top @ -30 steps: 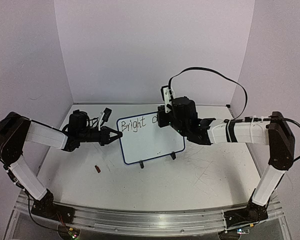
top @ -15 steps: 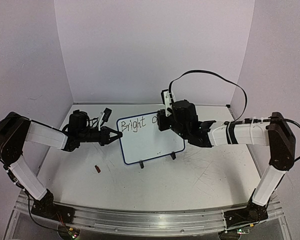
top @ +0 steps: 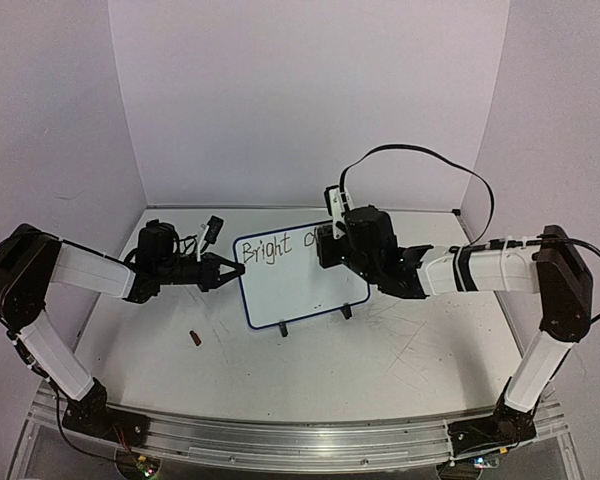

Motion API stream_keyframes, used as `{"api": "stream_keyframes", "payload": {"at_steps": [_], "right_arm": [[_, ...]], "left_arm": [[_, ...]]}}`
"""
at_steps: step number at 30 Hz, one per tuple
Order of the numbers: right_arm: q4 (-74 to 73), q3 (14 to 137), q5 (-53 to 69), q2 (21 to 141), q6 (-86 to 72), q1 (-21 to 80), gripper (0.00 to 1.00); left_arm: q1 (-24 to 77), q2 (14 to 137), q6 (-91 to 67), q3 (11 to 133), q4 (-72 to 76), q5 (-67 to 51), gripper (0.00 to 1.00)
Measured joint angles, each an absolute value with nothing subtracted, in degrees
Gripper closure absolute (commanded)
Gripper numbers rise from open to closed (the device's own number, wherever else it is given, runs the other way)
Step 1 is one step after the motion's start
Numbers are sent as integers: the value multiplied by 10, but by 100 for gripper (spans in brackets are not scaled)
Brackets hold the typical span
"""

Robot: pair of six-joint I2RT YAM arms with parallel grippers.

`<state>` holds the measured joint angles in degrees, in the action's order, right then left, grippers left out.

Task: Write a sentence on the whiteboard

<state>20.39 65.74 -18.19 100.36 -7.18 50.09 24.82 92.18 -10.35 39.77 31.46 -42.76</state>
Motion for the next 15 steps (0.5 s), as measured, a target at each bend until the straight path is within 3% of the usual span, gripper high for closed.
{"api": "stream_keyframes", "payload": {"at_steps": [15], "right_arm": [[212, 623, -149, 944, -87, 471, 100]], "left_arm": [[251, 919, -90, 398, 314, -430, 100]]}}
